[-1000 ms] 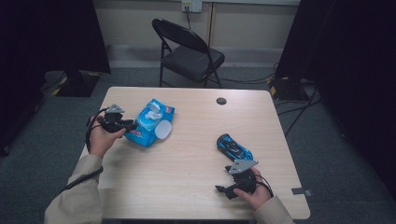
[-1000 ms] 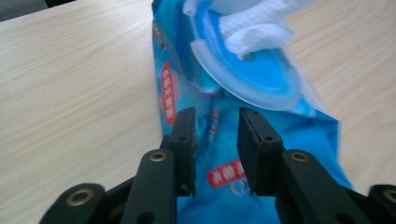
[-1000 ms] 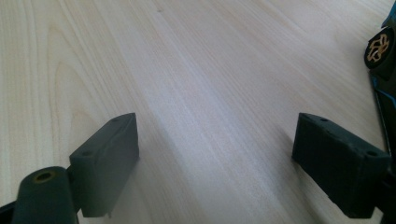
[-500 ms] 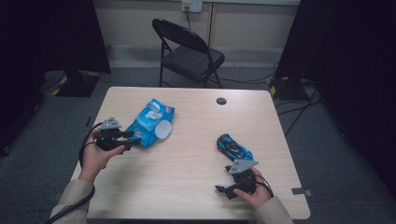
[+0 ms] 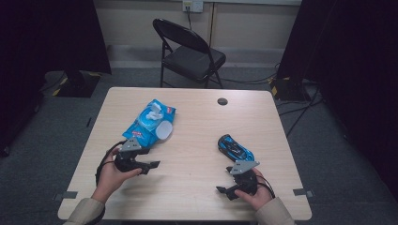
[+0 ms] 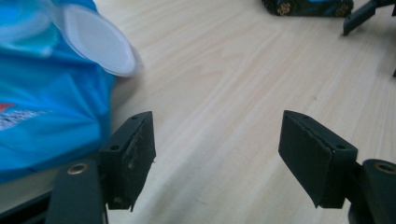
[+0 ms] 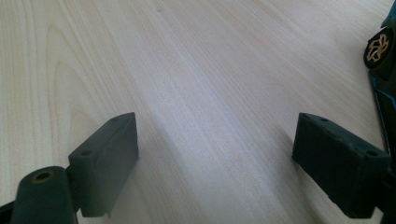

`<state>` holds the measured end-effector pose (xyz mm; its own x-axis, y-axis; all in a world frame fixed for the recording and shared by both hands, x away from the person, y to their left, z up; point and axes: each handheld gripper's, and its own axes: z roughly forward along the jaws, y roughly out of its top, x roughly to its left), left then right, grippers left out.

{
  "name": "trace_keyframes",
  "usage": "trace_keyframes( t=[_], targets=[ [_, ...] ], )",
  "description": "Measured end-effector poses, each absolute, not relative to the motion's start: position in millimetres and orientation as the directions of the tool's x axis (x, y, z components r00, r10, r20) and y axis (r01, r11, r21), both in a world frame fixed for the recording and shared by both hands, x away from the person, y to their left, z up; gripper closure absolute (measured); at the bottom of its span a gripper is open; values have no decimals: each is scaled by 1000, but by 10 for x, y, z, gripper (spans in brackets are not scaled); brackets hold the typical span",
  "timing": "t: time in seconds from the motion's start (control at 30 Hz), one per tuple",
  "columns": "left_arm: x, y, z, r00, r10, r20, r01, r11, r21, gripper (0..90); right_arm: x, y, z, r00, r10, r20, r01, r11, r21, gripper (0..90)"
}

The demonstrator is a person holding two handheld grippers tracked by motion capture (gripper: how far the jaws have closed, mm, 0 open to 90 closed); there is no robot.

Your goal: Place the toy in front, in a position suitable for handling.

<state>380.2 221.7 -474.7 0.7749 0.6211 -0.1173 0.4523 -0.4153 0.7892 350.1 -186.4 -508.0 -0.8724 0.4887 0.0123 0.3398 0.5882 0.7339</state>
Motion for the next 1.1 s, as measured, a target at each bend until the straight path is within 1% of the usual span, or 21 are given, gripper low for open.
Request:
trace_keyframes(
  t=[0.13, 0.27, 0.6, 0.67, 0.83, 0.93, 1.1],
  targets=[
    [3720, 2128, -4850, 789, 609, -80, 438, -467, 768, 248, 3501, -1864, -5080, -872, 489, 13, 340, 588, 734, 138],
    [3654, 2049, -4932, 810, 583, -63, 420, -502, 756, 234, 3501, -1864, -5080, -872, 489, 13, 340, 588, 734, 139],
    [3608, 1981, -5036, 834, 550, -46, 394, -535, 747, 199, 3499, -1866, -5079, -873, 488, 14, 340, 588, 734, 141],
    [3604, 1979, -5060, 834, 549, -55, 400, -532, 746, 187, 3496, -1867, -5079, -873, 487, 11, 337, 588, 735, 143],
    [3591, 1963, -5064, 844, 536, -35, 383, -554, 739, 164, 3487, -1888, -5073, -872, 490, 17, 343, 586, 734, 143],
    [3580, 1941, -5068, 851, 525, -17, 368, -573, 732, 137, 3489, -1906, -5036, -869, 495, 24, 349, 578, 738, 143],
    [3578, 1936, -5071, 852, 523, -22, 370, -572, 732, 122, 3504, -1940, -4917, -857, 515, 19, 346, 547, 762, 139]
  ],
)
